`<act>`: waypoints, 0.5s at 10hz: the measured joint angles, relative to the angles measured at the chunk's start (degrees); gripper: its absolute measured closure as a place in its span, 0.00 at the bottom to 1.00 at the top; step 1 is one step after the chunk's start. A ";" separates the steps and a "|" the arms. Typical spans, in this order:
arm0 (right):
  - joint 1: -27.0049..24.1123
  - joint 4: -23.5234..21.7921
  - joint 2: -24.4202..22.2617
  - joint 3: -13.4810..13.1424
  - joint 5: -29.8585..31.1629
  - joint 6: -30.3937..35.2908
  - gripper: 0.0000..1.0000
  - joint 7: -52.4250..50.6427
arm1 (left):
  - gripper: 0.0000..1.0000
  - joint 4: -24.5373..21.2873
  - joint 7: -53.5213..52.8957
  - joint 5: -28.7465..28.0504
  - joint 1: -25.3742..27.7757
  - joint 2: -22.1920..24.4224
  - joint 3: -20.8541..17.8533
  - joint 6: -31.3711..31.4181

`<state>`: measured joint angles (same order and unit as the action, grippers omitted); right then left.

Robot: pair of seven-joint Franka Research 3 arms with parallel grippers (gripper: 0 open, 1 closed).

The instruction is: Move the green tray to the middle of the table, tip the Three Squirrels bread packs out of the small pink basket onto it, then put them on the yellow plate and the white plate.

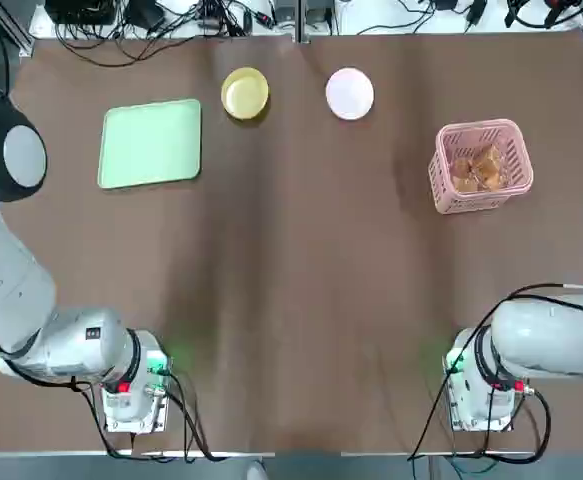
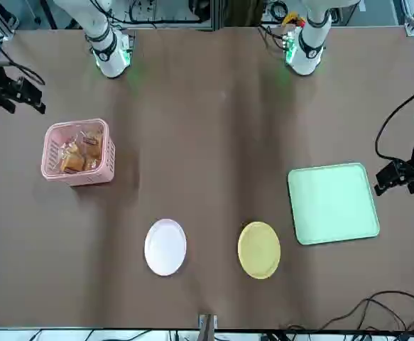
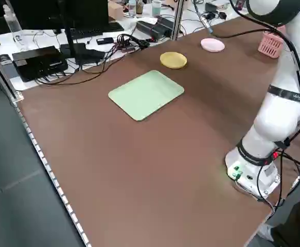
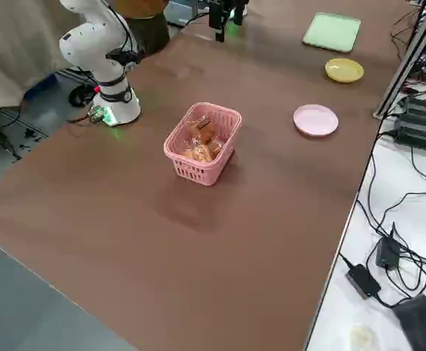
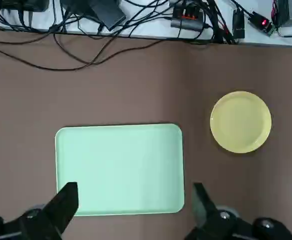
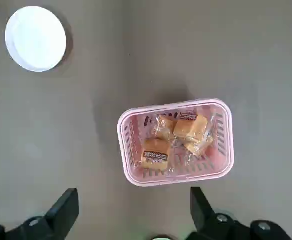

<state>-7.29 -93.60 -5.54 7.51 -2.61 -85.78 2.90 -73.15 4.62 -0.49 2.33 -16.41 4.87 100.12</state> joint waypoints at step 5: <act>-0.02 0.00 0.00 -0.02 0.00 -0.12 0.01 0.00 | 0.00 -0.57 0.00 0.00 0.24 -0.01 -0.02 -0.52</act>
<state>-7.31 -93.60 -5.53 7.49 -2.61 -85.91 2.90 -73.72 4.62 -0.49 2.56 -16.42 4.86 99.61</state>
